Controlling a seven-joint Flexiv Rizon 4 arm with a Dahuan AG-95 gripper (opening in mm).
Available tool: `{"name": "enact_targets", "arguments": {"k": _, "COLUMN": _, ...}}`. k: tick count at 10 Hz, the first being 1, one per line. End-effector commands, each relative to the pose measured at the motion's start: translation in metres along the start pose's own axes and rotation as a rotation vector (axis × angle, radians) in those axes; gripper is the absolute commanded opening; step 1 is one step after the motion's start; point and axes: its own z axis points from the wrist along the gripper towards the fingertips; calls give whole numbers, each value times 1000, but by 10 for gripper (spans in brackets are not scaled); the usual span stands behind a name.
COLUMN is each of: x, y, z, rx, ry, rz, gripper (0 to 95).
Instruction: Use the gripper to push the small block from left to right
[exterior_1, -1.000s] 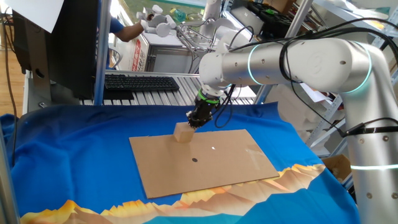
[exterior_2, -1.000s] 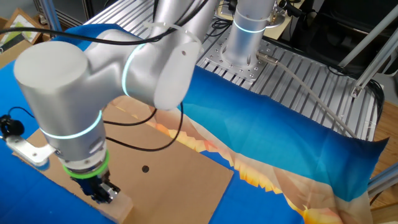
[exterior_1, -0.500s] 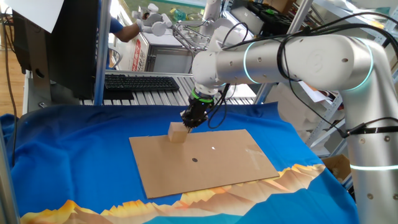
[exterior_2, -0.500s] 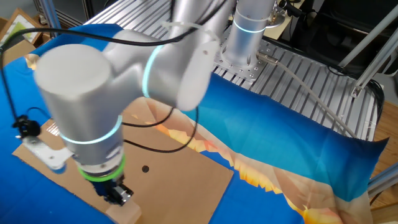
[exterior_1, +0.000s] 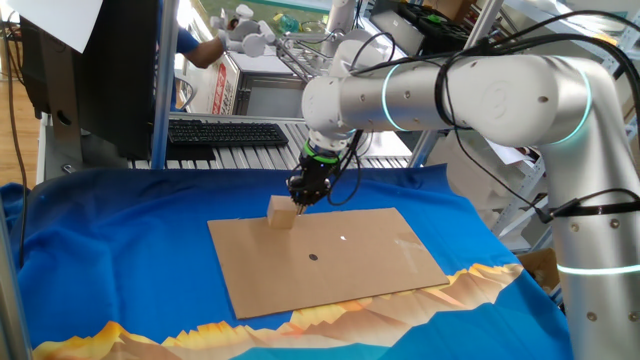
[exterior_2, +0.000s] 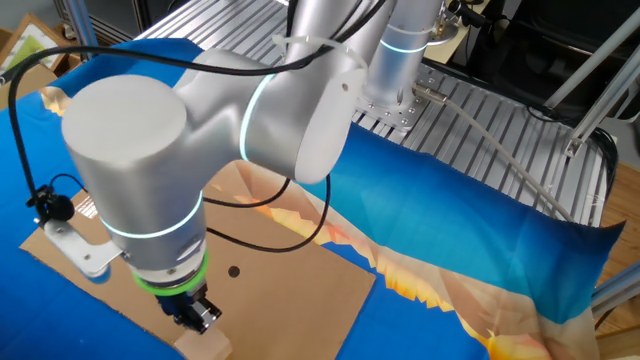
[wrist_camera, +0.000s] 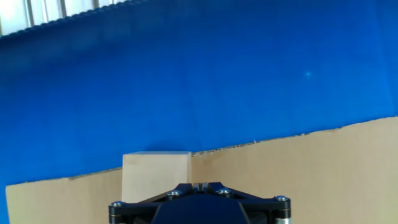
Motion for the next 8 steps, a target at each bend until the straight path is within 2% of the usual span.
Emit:
{"name": "enact_targets", "arguments": {"k": 1, "x": 5, "y": 1, "z": 1, "rx": -1, "ry": -6, "rz": 3, "gripper": 0}}
{"name": "enact_targets", "arguments": {"k": 2, "x": 5, "y": 1, "z": 1, "rx": 6, "ry": -7, "rz": 5, "gripper": 0}}
{"name": "enact_targets", "arguments": {"k": 3, "x": 4, "y": 0, "z": -1, "rx": 18, "ry": 8, "rz": 0, "gripper": 0}}
{"name": "enact_targets", "arguments": {"k": 4, "x": 0, "y": -2, "z": -7, "rx": 24, "ry": 58, "rz": -16, "gripper": 0}}
{"name": "enact_targets", "arguments": {"k": 5, "x": -3, "y": -5, "z": -17, "rx": 27, "ry": 85, "rz": -26, "gripper": 0}}
{"name": "enact_targets", "arguments": {"k": 6, "x": -4, "y": -7, "z": -24, "rx": 33, "ry": 91, "rz": -23, "gripper": 0}}
{"name": "enact_targets", "arguments": {"k": 8, "x": 0, "y": -15, "z": -48, "rx": 48, "ry": 146, "rz": -15, "gripper": 0}}
